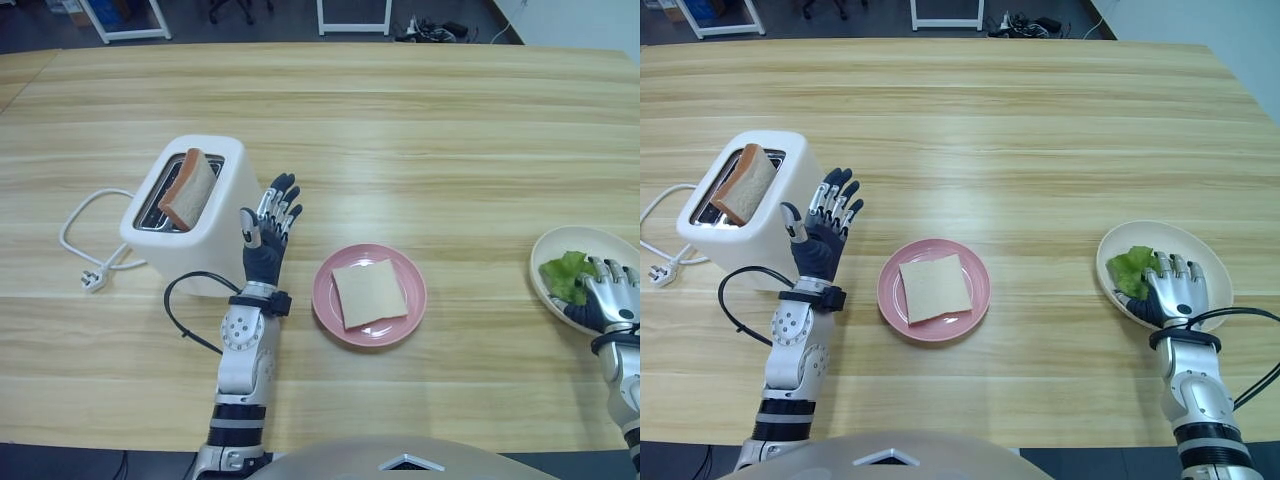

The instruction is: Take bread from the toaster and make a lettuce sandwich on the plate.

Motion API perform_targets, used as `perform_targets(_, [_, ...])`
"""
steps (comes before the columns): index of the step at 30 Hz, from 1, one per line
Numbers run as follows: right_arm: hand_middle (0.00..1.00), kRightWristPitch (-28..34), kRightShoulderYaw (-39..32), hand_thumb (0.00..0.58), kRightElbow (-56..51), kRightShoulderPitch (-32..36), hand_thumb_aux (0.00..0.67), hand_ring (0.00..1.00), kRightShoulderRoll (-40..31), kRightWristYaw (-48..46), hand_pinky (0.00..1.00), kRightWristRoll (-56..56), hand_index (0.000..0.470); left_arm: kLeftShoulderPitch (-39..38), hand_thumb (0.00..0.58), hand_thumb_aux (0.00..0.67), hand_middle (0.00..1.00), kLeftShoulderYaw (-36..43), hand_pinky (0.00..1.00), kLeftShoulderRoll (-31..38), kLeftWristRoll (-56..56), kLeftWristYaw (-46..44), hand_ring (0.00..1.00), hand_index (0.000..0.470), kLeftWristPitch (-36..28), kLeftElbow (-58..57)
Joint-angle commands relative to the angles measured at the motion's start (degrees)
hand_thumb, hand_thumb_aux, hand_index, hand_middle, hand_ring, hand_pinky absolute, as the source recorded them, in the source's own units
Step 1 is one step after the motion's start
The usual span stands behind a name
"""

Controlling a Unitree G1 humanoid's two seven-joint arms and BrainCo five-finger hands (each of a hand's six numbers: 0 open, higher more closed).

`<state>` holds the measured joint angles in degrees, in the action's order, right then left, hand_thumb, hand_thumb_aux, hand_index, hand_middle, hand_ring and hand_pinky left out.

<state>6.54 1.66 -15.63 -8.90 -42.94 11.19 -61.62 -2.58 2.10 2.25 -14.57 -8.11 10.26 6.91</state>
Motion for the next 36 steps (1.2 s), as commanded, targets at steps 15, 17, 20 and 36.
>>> perform_targets(15, [0.00,1.3,-1.3,0.580,30.3,3.6,0.670,0.00,3.9,6.1,0.00,1.6,0.470,-1.5,0.000,0.000,0.00,-0.4,0.00,-1.8,3.4,0.4,0.00,0.000,0.1,-1.3])
perform_targets(17, [0.00,-0.3,-5.7,0.580,33.6,8.1,0.670,0.00,7.1,5.3,0.00,0.5,0.470,-1.3,0.000,0.000,0.00,-0.2,0.00,-2.2,3.7,0.4,0.00,0.000,0.4,-1.8])
perform_targets(20, [0.00,-2.5,-13.8,0.580,32.7,14.9,0.670,0.00,13.6,3.9,0.00,-1.5,0.470,-0.8,0.000,0.000,0.00,0.0,0.00,-2.8,4.0,0.3,0.00,0.000,0.8,-2.9])
perform_targets(36, [0.00,-8.2,-32.7,0.580,13.2,16.0,0.670,0.00,21.5,5.7,0.00,-5.0,0.470,-0.9,0.000,0.000,0.00,0.1,0.00,-4.1,5.2,0.2,0.00,0.000,1.4,-5.2])
